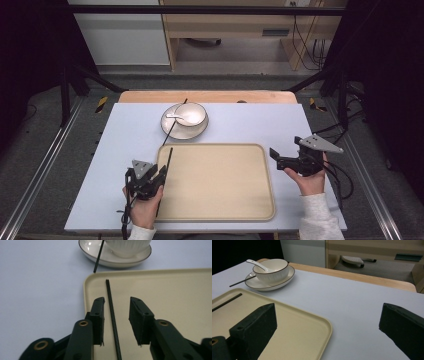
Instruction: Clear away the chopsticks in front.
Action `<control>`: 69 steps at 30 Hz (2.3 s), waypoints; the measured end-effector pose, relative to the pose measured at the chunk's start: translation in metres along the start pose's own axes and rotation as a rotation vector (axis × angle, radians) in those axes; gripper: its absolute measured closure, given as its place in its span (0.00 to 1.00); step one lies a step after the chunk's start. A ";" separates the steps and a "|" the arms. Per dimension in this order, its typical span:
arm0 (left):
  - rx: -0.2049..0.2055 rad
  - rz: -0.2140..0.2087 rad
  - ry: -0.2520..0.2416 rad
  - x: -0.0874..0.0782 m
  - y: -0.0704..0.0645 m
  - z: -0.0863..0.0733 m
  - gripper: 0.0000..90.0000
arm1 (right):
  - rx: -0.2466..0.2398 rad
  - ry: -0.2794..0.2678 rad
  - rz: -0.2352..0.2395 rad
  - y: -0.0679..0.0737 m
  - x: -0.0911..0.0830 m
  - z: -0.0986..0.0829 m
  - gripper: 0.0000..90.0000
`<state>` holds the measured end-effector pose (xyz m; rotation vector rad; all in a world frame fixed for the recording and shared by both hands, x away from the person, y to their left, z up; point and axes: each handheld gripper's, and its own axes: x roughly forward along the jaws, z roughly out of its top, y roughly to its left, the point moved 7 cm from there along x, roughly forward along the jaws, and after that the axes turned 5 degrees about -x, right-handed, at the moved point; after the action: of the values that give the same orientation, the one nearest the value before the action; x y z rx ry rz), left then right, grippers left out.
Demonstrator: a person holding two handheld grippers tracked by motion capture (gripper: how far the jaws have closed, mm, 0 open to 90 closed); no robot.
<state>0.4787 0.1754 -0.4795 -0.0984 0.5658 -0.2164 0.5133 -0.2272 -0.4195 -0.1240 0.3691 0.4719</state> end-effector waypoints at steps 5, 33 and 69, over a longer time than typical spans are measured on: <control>0.028 -0.057 -0.048 0.000 0.003 0.020 0.64 | 0.003 -0.004 -0.006 -0.001 0.000 0.000 0.02; 0.164 -0.159 -0.007 0.064 0.029 0.096 0.29 | -0.003 0.005 -0.010 -0.001 0.003 -0.001 0.02; 0.305 -0.089 0.192 0.163 0.027 0.088 0.71 | -0.006 0.018 -0.012 -0.001 0.007 -0.003 0.02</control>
<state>0.6652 0.1667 -0.4942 0.1948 0.7132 -0.3992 0.5188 -0.2256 -0.4246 -0.1359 0.3843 0.4605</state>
